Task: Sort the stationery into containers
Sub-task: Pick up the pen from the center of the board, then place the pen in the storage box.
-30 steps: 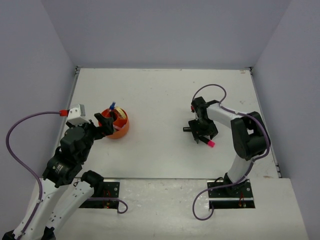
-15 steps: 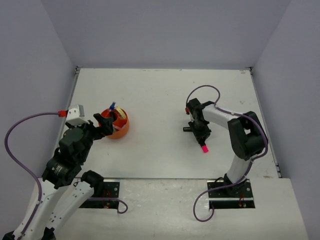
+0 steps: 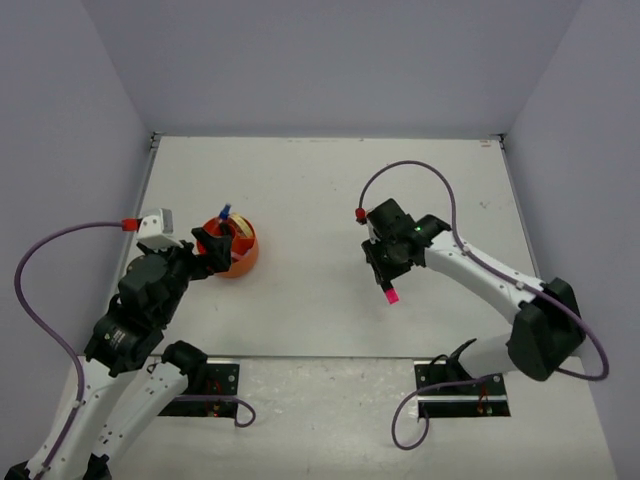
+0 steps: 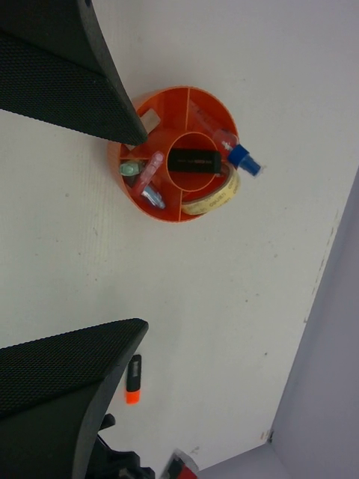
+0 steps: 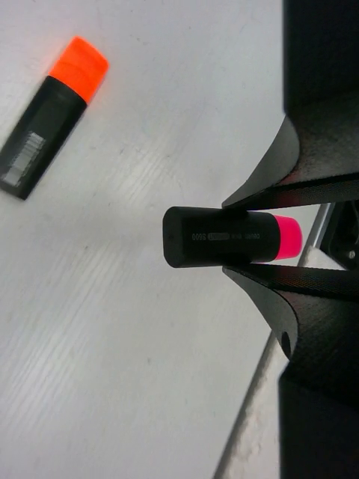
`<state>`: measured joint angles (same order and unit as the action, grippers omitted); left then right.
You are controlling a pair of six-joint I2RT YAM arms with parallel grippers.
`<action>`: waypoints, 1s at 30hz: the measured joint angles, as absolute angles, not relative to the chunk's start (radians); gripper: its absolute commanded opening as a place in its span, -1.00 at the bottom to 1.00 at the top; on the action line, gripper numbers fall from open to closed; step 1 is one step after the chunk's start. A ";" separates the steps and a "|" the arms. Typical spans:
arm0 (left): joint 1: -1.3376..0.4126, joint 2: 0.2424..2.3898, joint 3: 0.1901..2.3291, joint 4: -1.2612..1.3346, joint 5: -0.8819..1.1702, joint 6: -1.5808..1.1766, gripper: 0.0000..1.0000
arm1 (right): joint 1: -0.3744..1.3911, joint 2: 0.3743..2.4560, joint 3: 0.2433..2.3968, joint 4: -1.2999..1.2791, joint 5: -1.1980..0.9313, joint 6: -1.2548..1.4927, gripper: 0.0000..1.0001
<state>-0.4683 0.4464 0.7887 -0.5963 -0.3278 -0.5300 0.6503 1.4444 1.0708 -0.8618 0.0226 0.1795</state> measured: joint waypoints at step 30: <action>-0.729 0.872 0.722 -0.037 0.201 -0.882 -0.15 | 1.165 1.251 1.233 -0.508 0.326 0.351 -1.00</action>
<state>-0.7291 0.8721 0.7219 -0.0373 0.2010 -0.8824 1.1648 1.2505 1.2333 -0.5084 0.3259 0.3511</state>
